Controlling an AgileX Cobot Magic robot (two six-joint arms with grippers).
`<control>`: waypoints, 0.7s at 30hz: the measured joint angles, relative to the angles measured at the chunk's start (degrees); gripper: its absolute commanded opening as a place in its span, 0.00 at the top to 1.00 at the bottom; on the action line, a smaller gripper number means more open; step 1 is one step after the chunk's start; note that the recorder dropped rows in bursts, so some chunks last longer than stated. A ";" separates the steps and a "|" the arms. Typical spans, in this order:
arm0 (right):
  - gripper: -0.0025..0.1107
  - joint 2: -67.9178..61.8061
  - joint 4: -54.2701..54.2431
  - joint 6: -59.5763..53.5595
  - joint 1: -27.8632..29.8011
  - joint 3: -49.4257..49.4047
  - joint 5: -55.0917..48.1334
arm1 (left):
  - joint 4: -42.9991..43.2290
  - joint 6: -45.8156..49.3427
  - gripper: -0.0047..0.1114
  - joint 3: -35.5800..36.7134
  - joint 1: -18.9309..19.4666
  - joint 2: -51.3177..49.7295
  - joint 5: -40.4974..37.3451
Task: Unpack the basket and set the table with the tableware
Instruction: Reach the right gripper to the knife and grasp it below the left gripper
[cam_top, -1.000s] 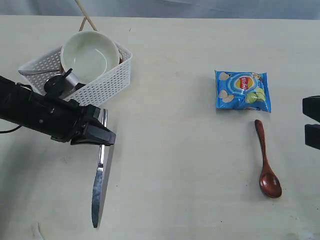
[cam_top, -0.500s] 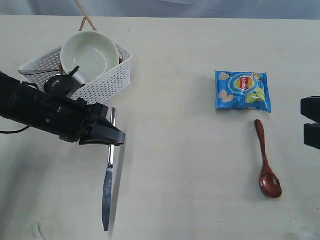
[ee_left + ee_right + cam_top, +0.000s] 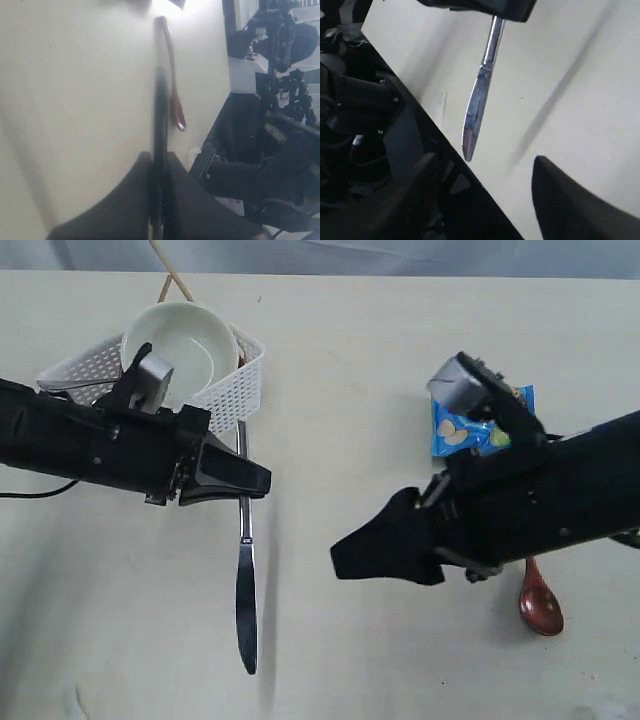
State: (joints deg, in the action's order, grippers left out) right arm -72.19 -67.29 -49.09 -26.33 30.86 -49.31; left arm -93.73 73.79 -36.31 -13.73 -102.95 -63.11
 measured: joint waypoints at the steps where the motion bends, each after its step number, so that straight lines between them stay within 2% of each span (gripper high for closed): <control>1: 0.42 -2.55 -1.52 -1.93 -1.64 0.00 0.73 | 0.00 0.09 0.96 0.00 0.42 0.00 -0.12; 7: 0.42 -12.72 -7.93 -7.48 -12.53 3.23 7.00 | 0.35 0.27 0.96 0.00 1.09 0.00 -0.37; 10: 0.42 -16.52 -9.53 -8.00 -15.90 5.51 10.21 | 0.38 0.27 0.96 0.00 1.09 0.00 -0.83; 21: 0.45 -23.07 -12.73 -7.77 -17.24 14.48 15.73 | 0.38 0.27 0.96 0.00 1.09 0.00 -1.81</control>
State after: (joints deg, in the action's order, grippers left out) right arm -95.26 -80.02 -56.86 -43.57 45.34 -33.58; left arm -93.35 74.06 -36.31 -12.64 -102.95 -64.92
